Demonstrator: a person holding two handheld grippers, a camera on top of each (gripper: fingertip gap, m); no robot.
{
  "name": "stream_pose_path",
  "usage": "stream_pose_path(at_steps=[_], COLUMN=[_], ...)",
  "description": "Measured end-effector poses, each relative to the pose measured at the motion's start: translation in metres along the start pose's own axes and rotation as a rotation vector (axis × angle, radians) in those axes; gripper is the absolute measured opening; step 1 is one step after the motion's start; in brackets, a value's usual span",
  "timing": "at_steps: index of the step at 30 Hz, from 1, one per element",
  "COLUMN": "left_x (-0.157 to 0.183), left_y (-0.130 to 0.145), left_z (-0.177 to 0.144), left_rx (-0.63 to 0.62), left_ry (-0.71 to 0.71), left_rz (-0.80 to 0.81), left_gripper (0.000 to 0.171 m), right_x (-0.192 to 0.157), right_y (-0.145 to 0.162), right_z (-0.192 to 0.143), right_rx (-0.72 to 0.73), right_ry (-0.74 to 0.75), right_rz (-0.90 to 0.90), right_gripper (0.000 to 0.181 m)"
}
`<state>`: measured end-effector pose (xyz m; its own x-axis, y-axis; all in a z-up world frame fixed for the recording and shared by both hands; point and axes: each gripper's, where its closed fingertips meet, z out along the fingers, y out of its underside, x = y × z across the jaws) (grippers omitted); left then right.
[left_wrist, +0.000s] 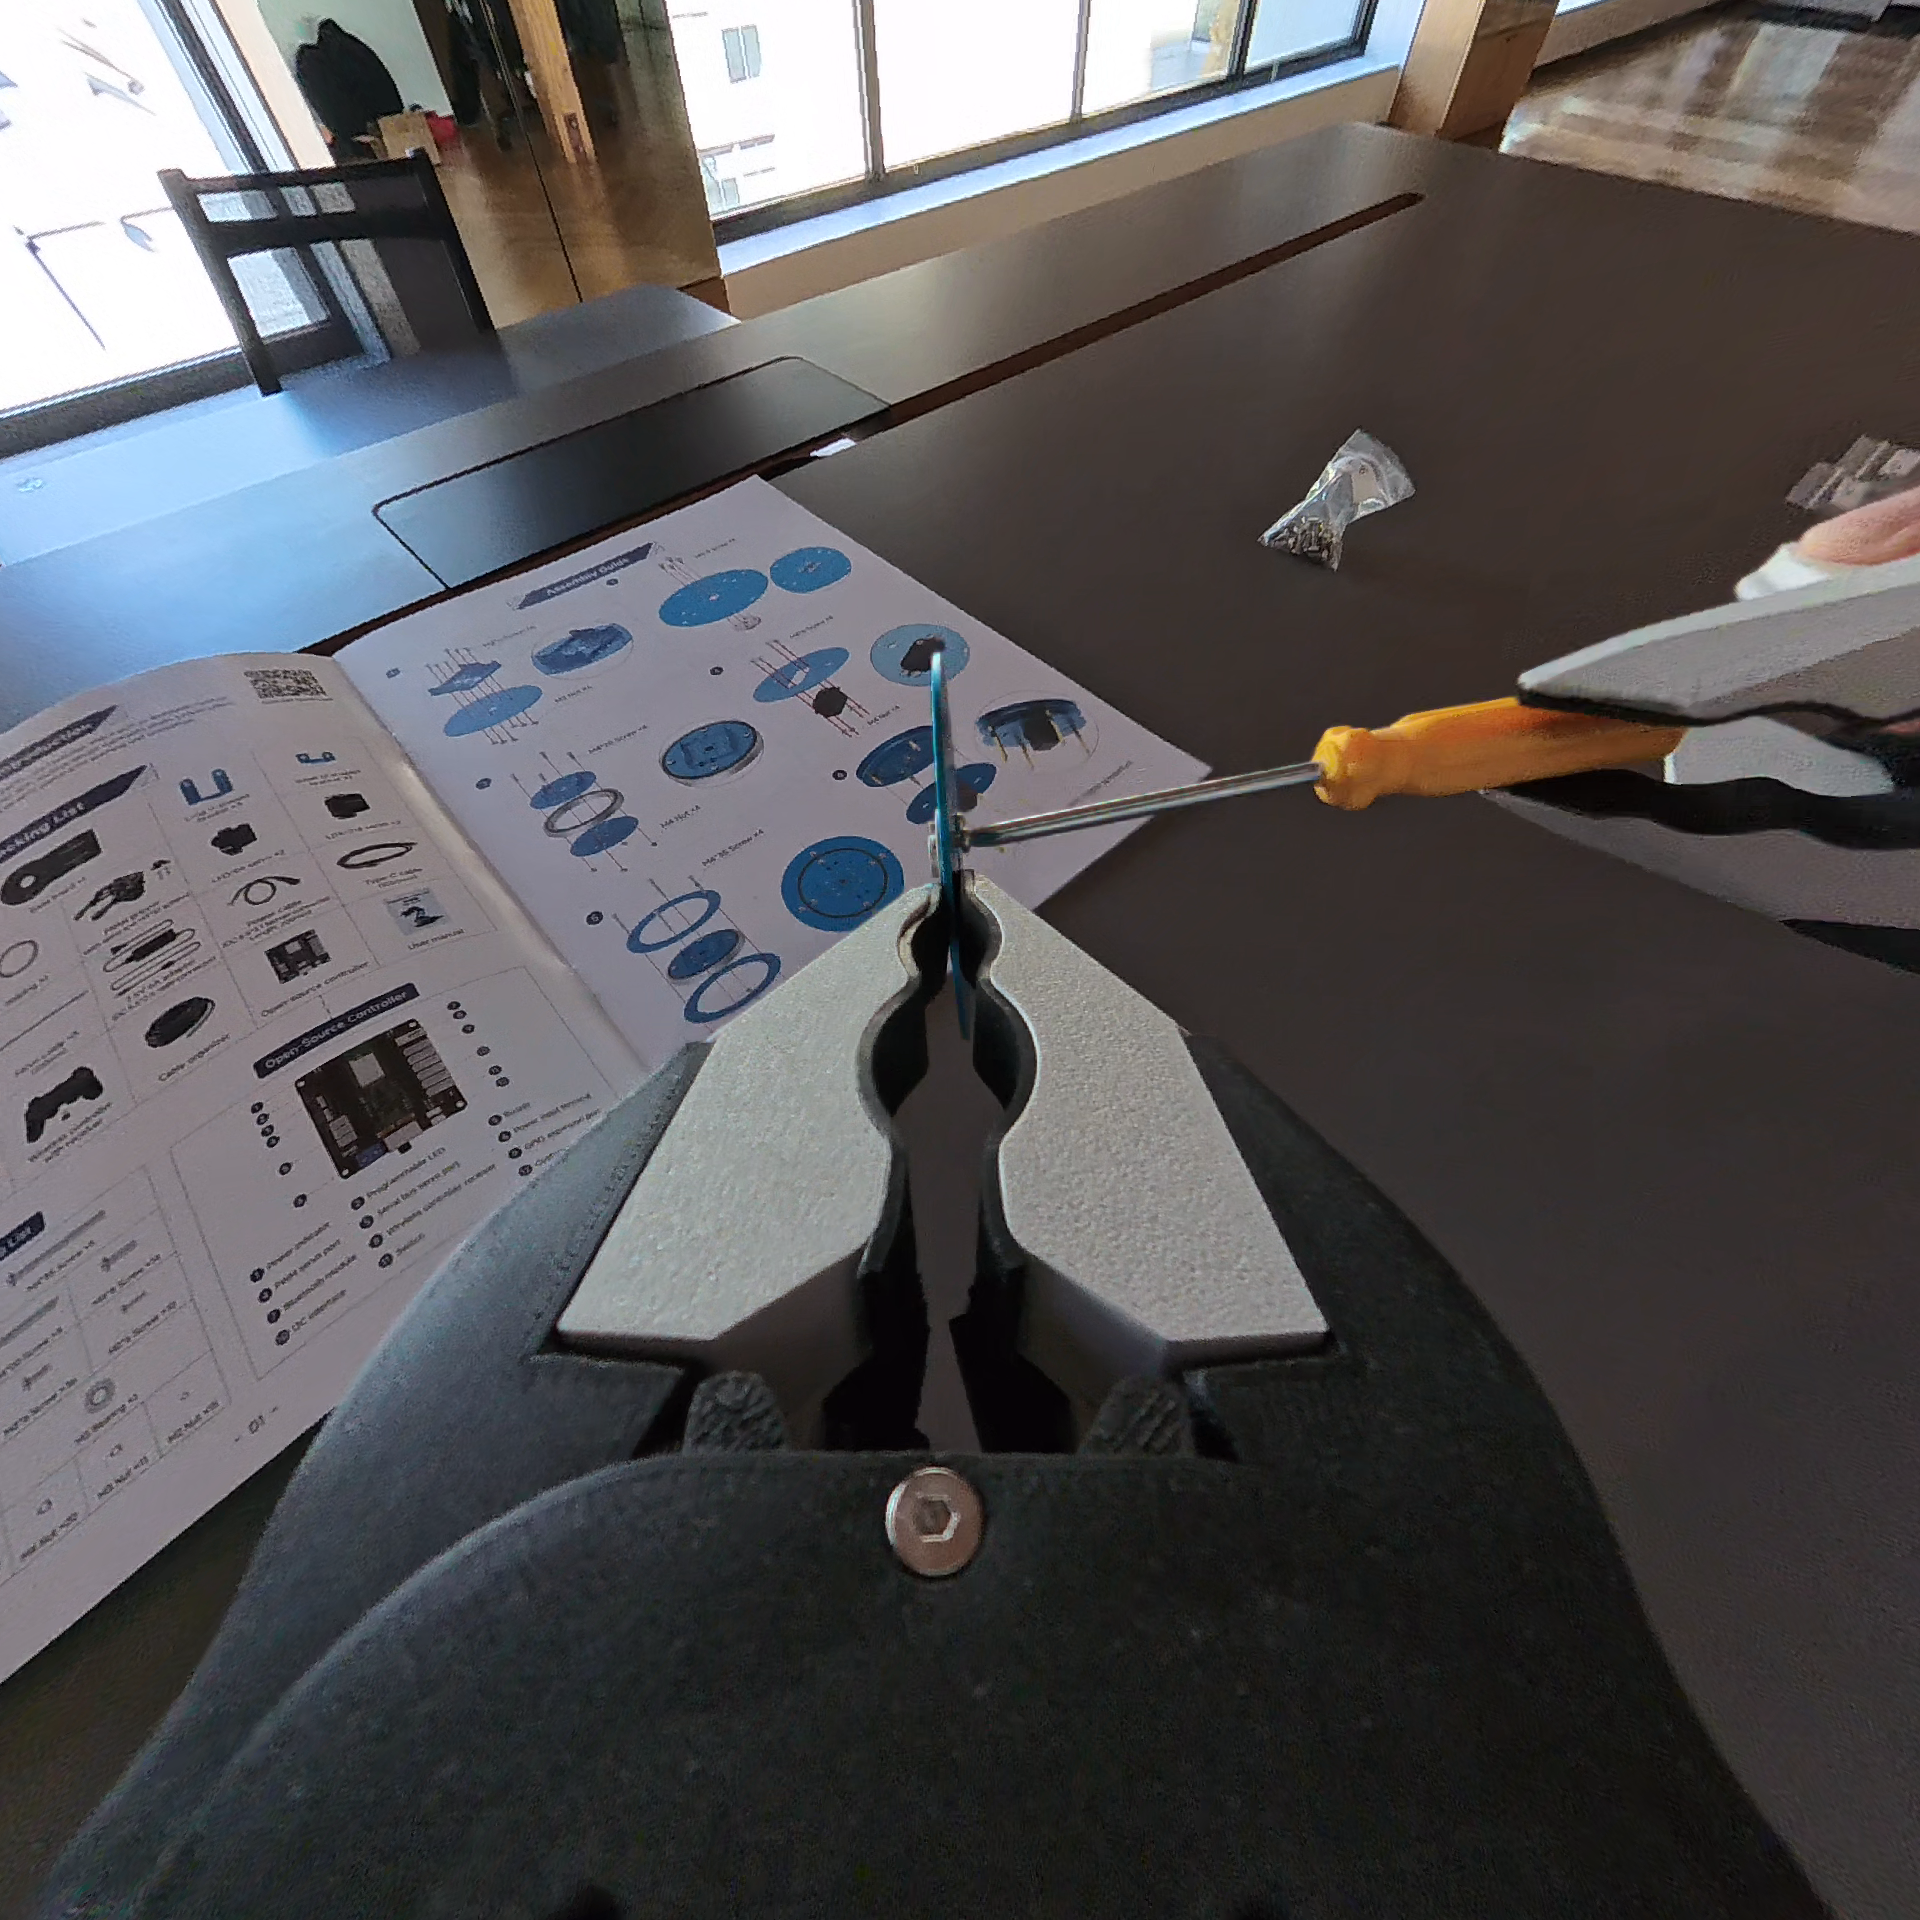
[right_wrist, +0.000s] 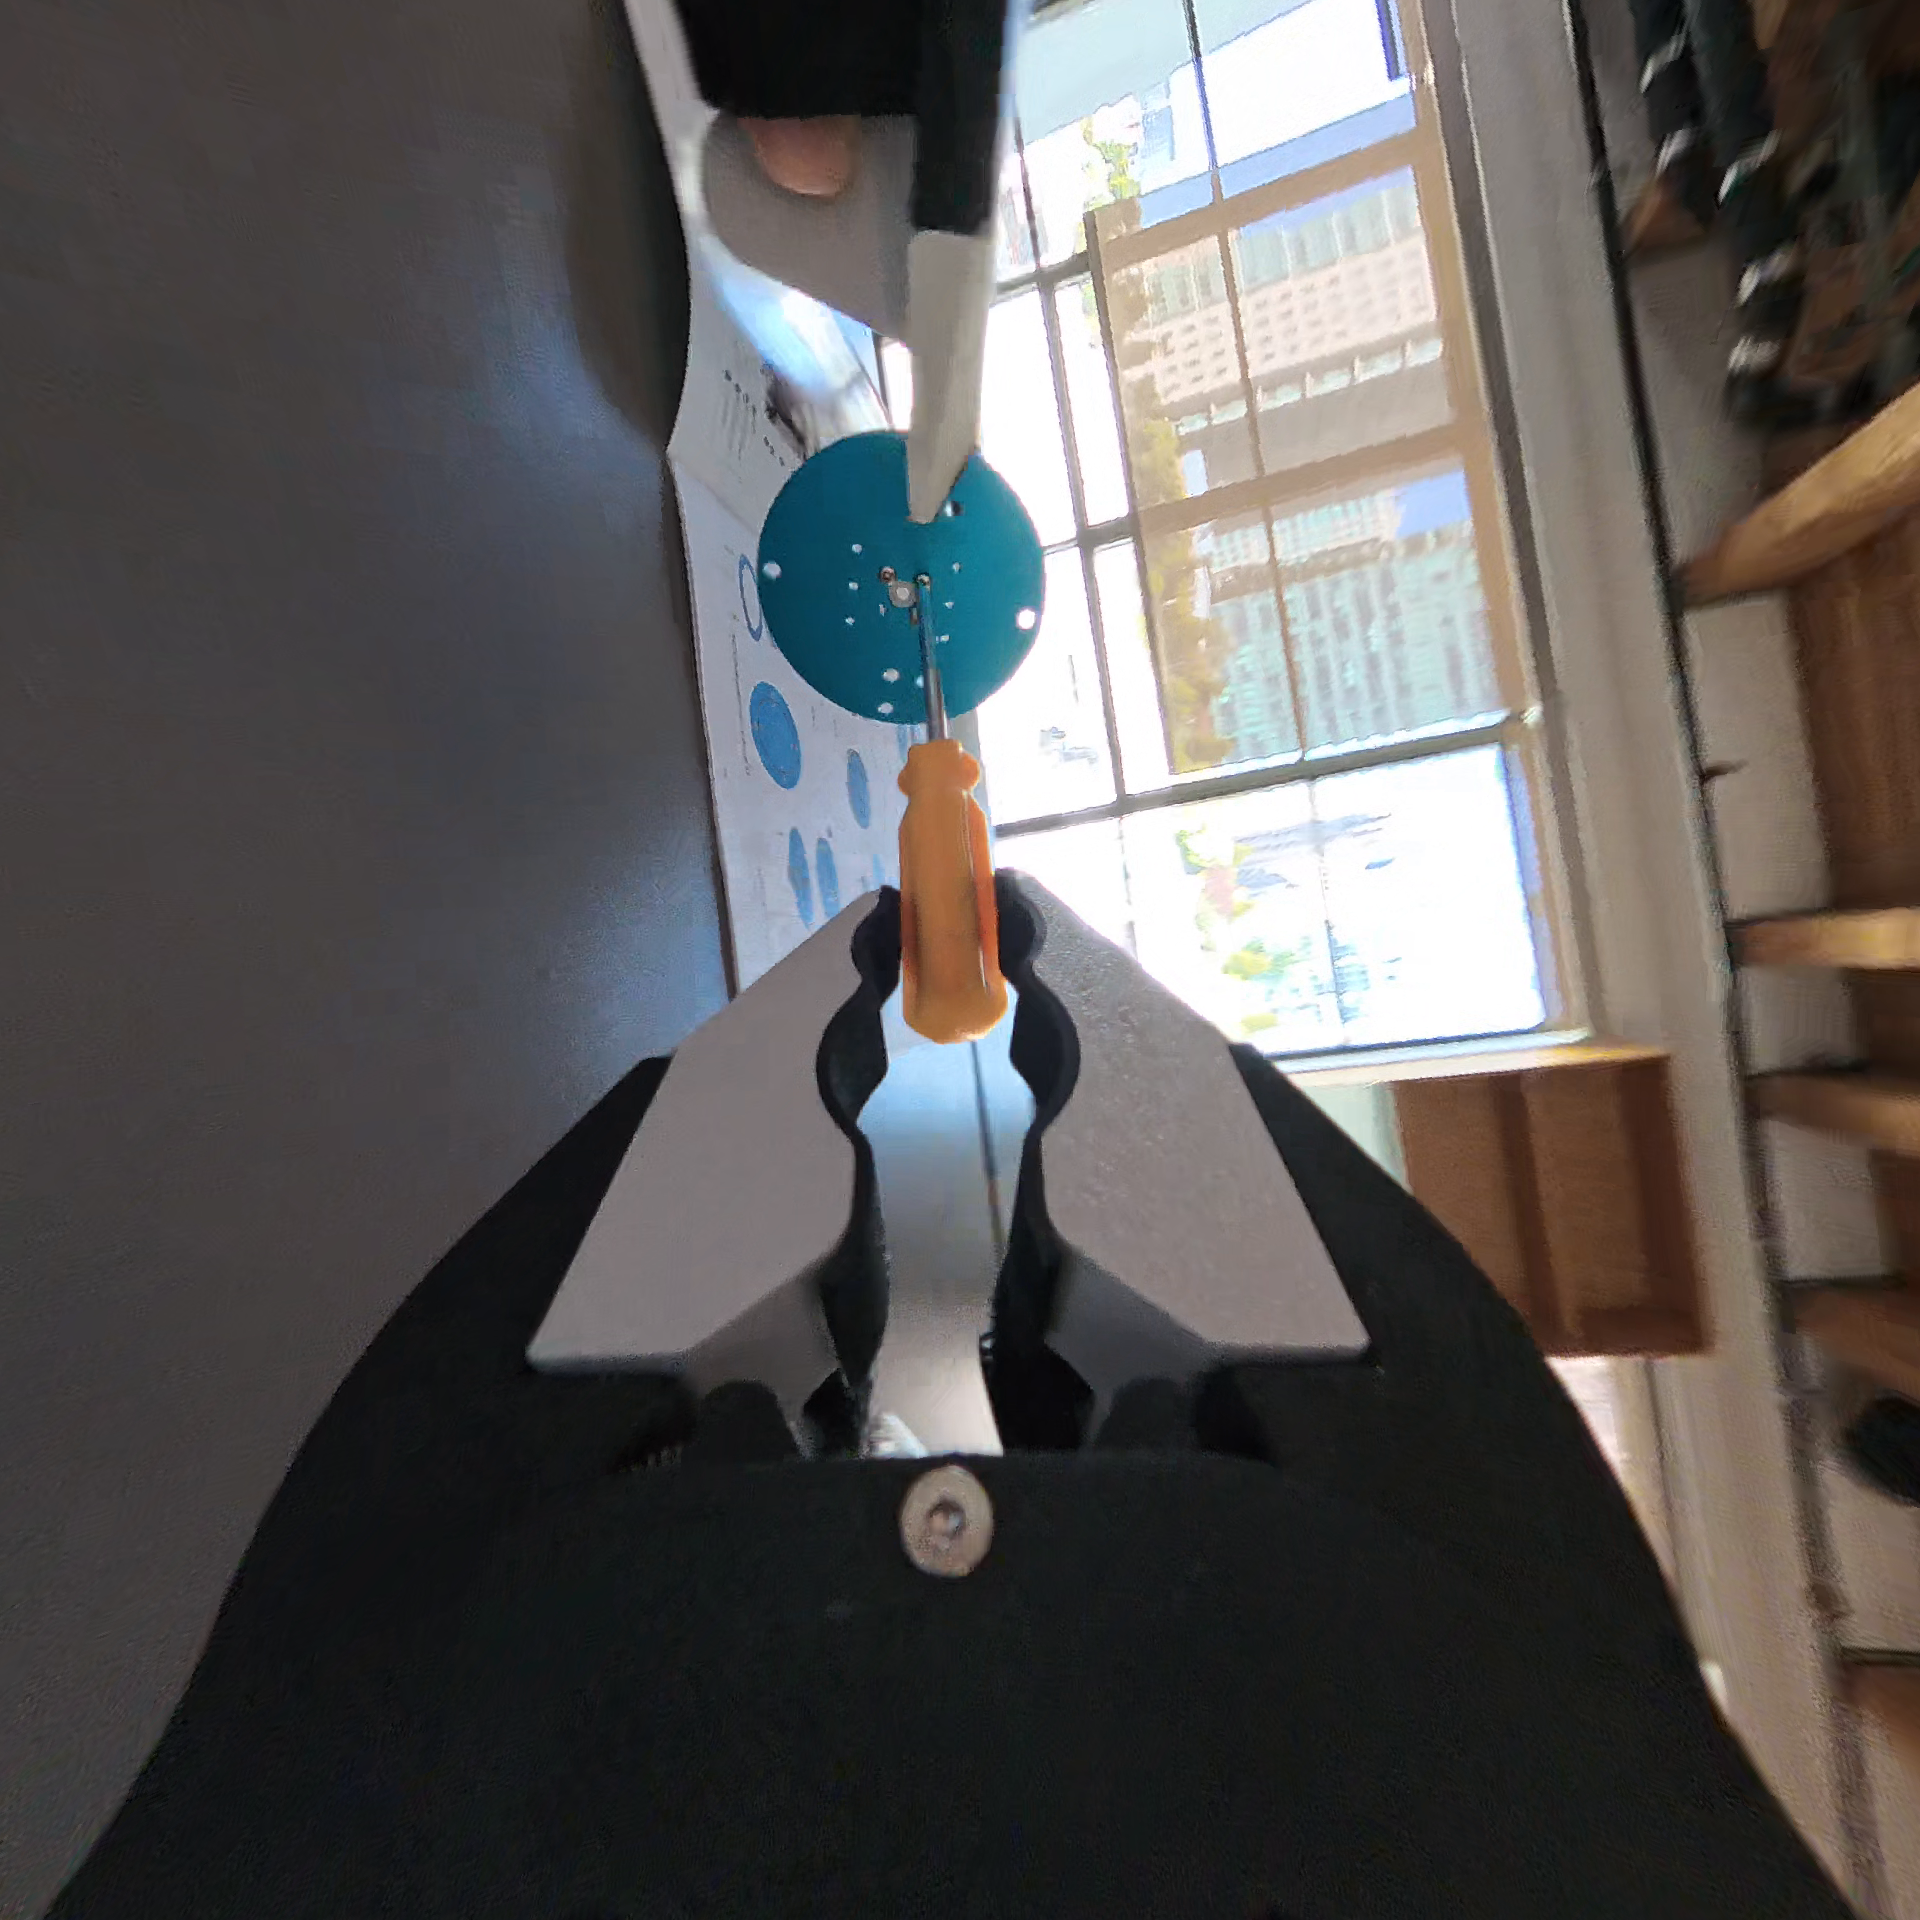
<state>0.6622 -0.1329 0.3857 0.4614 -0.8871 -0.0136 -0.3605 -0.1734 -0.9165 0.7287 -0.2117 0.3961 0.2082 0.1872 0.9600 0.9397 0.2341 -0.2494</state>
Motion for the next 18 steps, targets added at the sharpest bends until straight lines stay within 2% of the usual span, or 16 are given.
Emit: stream_pose_path(at_steps=[3,5,6,8,13,18], left_x=[0.001,0.000,-0.001,-0.005,-0.013,-0.005], left_y=[0.008,0.009,0.007,0.001,-0.023,-0.052], left_z=[0.004,0.004,0.004,0.001,-0.014,-0.035], left_rx=[-0.050,-0.049,-0.040,-0.006,0.133,0.300], left_ry=[-0.004,-0.014,-0.025,-0.052,-0.127,-0.228], left_rz=[0.003,0.003,0.012,0.029,0.076,0.278], left_gripper=[0.000,0.000,0.000,0.000,0.000,0.000], right_x=[-0.009,-0.010,-0.009,-0.006,0.001,0.001], right_y=[-0.003,-0.003,-0.003,-0.002,-0.006,-0.021], right_z=[0.000,0.000,0.001,0.005,0.013,0.009], right_rx=[0.001,0.005,0.011,0.019,0.101,0.256], right_ry=[0.022,0.006,-0.015,-0.082,-0.324,-0.649], right_rz=[-0.175,-0.125,-0.034,0.250,1.126,1.782], right_gripper=[0.018,0.017,0.017,0.017,0.016,0.017])
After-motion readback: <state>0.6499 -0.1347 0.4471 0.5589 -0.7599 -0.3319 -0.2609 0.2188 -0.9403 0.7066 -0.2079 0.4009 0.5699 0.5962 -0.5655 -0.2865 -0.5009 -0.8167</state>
